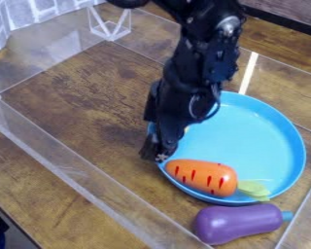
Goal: Put the carrot on the blue tray
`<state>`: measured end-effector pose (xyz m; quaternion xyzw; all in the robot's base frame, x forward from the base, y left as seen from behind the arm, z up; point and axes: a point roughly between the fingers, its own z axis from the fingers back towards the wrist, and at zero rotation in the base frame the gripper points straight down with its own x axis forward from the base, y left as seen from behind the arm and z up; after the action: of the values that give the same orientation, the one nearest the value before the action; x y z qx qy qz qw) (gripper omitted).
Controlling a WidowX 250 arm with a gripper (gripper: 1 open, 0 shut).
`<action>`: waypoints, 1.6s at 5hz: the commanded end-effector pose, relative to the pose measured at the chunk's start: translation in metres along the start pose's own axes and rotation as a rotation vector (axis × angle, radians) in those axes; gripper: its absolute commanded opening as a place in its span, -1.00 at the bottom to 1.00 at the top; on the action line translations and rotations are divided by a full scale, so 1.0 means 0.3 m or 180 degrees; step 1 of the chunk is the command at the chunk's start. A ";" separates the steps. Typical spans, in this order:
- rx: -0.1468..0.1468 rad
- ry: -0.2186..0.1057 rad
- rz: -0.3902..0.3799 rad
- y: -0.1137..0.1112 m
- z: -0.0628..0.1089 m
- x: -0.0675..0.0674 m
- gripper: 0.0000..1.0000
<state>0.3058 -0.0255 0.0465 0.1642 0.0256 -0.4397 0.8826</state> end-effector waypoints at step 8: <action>0.0171 0.0089 0.0119 0.108 0.028 0.015 1.00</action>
<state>0.3235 -0.0141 0.0492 0.1875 0.0453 -0.4279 0.8830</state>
